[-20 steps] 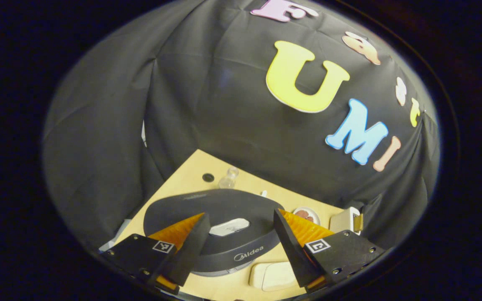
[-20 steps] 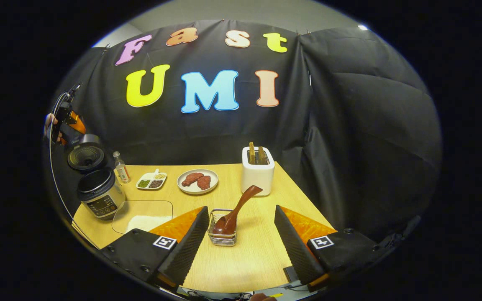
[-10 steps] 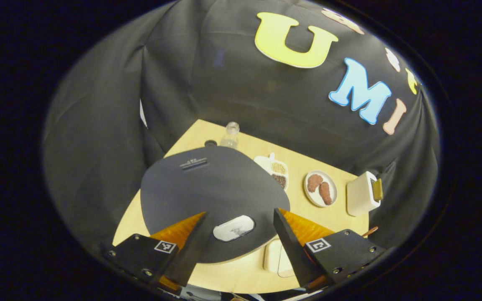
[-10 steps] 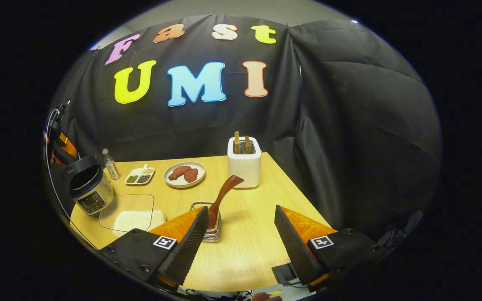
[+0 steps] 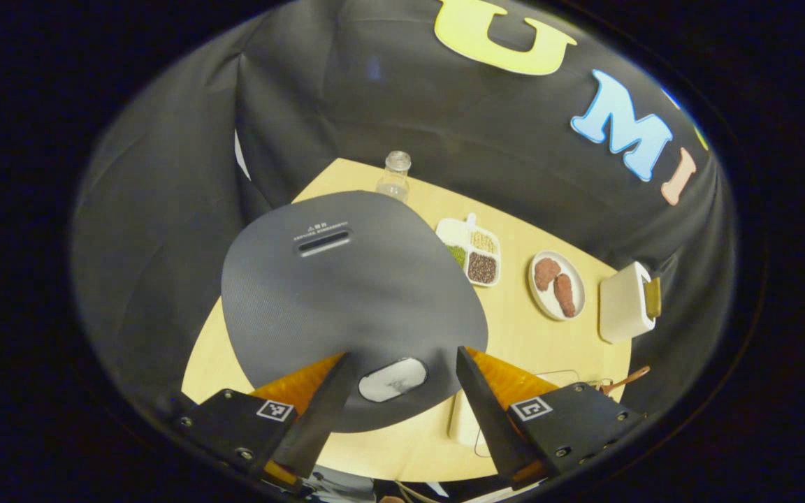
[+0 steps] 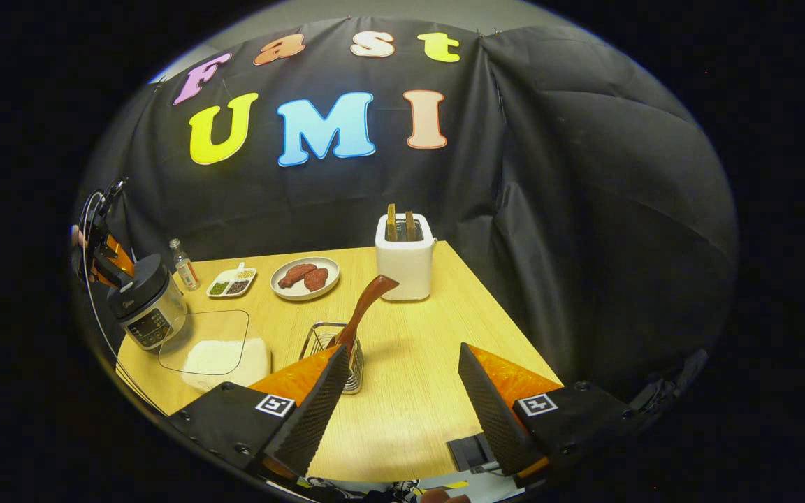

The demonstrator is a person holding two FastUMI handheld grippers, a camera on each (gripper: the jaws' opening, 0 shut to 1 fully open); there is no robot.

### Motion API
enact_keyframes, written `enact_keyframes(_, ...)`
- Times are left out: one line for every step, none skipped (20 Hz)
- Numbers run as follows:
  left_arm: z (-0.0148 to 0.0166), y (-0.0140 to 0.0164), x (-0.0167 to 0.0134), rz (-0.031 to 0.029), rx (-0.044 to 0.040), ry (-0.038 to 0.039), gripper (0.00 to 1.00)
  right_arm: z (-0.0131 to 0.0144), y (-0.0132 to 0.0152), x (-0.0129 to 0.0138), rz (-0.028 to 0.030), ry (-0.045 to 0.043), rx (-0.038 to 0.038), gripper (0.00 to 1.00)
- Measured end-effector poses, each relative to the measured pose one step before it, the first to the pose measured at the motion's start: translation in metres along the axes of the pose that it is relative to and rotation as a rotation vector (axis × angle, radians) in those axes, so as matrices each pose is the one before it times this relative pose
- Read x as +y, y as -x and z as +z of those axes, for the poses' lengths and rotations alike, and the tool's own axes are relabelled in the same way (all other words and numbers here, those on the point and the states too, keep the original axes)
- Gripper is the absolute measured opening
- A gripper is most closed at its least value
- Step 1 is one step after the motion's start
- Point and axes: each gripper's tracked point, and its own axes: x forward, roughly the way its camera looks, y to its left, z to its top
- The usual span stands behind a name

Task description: Close the left gripper, press the button to open the rice cooker; take a wooden spoon from the chopstick holder with the right hand, scoop a spoonful of rice and pour it into the rice cooker, then put the wooden spoon back into the chopstick holder.

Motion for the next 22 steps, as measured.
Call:
enact_keyframes(-0.00544,-0.00044,0.00050,0.00320,0.01850,-0.02010,0.96,-0.00273,-0.00020,-0.00052,0.00242,0.00468,0.00785,1.00)
enact_keyframes(0.00199,-0.00170,-0.00117,0.00442,-0.00539,-0.02079,0.97,-0.00265,-0.00002,-0.00266,-0.00278,0.00495,0.00219,1.00)
enact_keyframes(-0.00297,-0.00105,0.00142,0.01402,0.00634,-0.01516,0.96,-0.00093,0.00047,-0.00254,0.00037,0.00171,0.00088,1.00)
enact_keyframes(0.00152,0.00054,-0.00051,0.01393,-0.00527,-0.01348,0.96,-0.00196,0.00034,-0.00181,0.00330,0.00003,0.00304,1.00)
enact_keyframes(-0.00002,-0.00222,0.00066,0.01884,-0.00690,-0.01625,0.96,-0.00158,-0.00107,-0.00220,0.00210,0.00103,0.00478,1.00)
enact_keyframes(-0.00145,-0.00153,-0.00173,0.02477,-0.00543,-0.01158,0.96,-0.00088,-0.00005,-0.00408,-0.00184,0.00082,0.00344,1.00)
enact_keyframes(-0.00144,-0.00076,-0.00240,0.02743,-0.01221,-0.01606,0.96,0.00122,-0.00098,-0.00406,-0.00219,-0.00219,-0.00009,1.00)
enact_keyframes(-0.00277,-0.00216,-0.00239,0.02721,-0.00898,-0.02387,0.96,0.00194,-0.00023,-0.00361,0.00097,-0.00704,-0.00392,1.00)
enact_keyframes(0.00186,0.00033,-0.00166,0.01516,-0.03426,-0.01464,0.96,0.00288,-0.00138,-0.00131,0.00754,-0.00851,-0.00536,1.00)
enact_keyframes(0.00085,-0.00072,-0.00011,0.00502,-0.01539,0.01509,0.97,0.00282,-0.00003,-0.00201,0.00801,-0.00528,-0.00745,1.00)
enact_keyframes(-0.00027,0.00364,-0.00115,-0.00286,-0.02129,0.02086,0.96,0.00454,-0.00144,-0.00259,0.00816,-0.00130,-0.00883,0.96)
enact_keyframes(-0.00098,0.00155,-0.00055,0.00145,-0.01595,0.00893,0.96,0.00188,-0.00158,-0.00155,0.01273,0.00067,-0.00898,1.00)
enact_keyframes(-0.00173,-0.00128,0.00158,0.00795,-0.01656,-0.00605,0.96,0.00368,-0.00187,-0.00105,0.01530,0.00179,-0.00460,1.00)
enact_keyframes(-0.00151,0.00128,0.00208,0.02289,-0.01094,-0.00375,0.96,0.00349,-0.00171,-0.00122,0.01645,0.00168,-0.00458,0.96)
enact_keyframes(-0.00378,0.00386,-0.00197,0.01903,-0.00156,0.02289,0.96,0.00454,-0.00205,-0.00064,0.01837,0.00229,-0.00664,1.00)
enact_keyframes(-0.00822,0.00797,-0.00405,0.00946,0.00227,0.03064,0.96,0.00474,-0.00131,-0.00046,0.01798,0.00218,-0.00789,0.96)
enact_keyframes(-0.00981,0.01330,-0.00639,-0.00371,-0.01155,0.02495,0.95,0.00391,-0.00242,-0.00091,0.01996,0.00197,-0.00527,1.00)
enact_keyframes(-0.01010,0.01366,-0.00866,-0.01402,-0.00894,0.01926,0.95,0.00000,-0.00246,-0.00016,0.01667,0.00517,0.00376,1.00)
enact_keyframes(-0.00951,0.01583,-0.00918,-0.00605,-0.00870,0.01400,0.93,-0.00389,-0.00387,0.00044,0.01912,0.00734,0.02102,0.99)
enact_keyframes(-0.00583,0.01566,-0.00535,-0.00606,-0.01356,0.00422,0.94,-0.00456,-0.00189,0.00469,0.03328,0.00891,0.02215,0.99)
enact_keyframes(-0.00664,0.01545,-0.00556,-0.01098,-0.02172,-0.00610,0.94,-0.00080,-0.00084,0.00250,0.02281,0.01178,0.01498,0.99)
enact_keyframes(-0.00121,0.01761,-0.00495,-0.00990,-0.02684,-0.01581,0.94,0.00207,0.00025,-0.00065,0.01409,0.01024,0.00274,0.99)
